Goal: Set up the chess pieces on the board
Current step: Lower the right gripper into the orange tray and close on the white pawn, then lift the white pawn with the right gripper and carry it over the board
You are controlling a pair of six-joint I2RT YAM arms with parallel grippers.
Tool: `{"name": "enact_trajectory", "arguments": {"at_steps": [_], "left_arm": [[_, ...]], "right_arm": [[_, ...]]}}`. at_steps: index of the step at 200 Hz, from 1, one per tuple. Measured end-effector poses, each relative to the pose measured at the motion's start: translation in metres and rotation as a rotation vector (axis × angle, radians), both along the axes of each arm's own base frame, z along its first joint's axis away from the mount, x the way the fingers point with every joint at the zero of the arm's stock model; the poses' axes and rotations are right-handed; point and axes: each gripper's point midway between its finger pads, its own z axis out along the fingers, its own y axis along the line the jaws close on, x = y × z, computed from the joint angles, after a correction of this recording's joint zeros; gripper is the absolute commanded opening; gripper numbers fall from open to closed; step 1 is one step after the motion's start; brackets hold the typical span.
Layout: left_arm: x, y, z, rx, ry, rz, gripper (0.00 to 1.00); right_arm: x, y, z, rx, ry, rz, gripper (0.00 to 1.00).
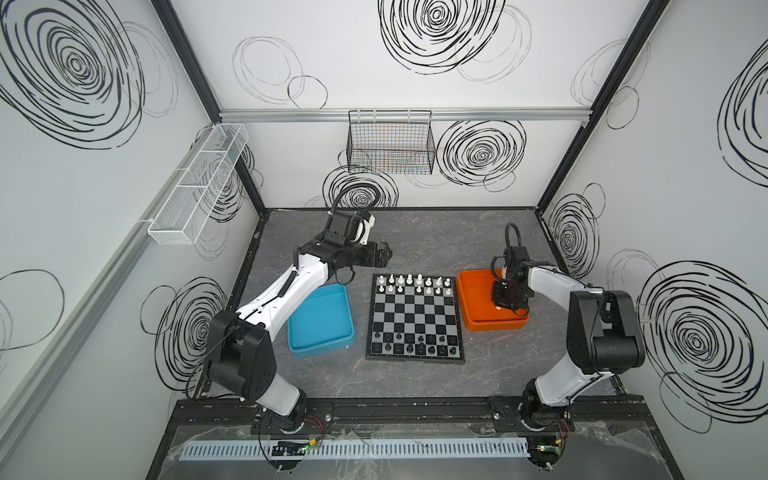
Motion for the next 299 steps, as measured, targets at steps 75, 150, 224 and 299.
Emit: {"name": "enact_trajectory", "arguments": {"at_steps": [75, 150, 224, 299], "left_arm": [[0.0, 0.0, 0.0, -0.003, 0.001, -0.002, 0.96], [-0.001, 0.003, -0.005, 0.0, 0.013, 0.004, 0.96], [0.013, 0.042, -0.005, 0.02, 0.007, 0.085, 0.96], [0.011, 0.116, -0.001, 0.023, 0.006, 0.277, 0.96]], "right_arm": [[0.0, -0.001, 0.0, -0.013, 0.001, 0.002, 0.14], [0.002, 0.002, 0.006, -0.027, 0.0, 0.017, 0.1], [0.023, 0.016, 0.045, -0.044, -0.078, 0.061, 0.1], [0.078, 0.131, 0.124, -0.003, -0.271, 0.298, 0.1]]}}
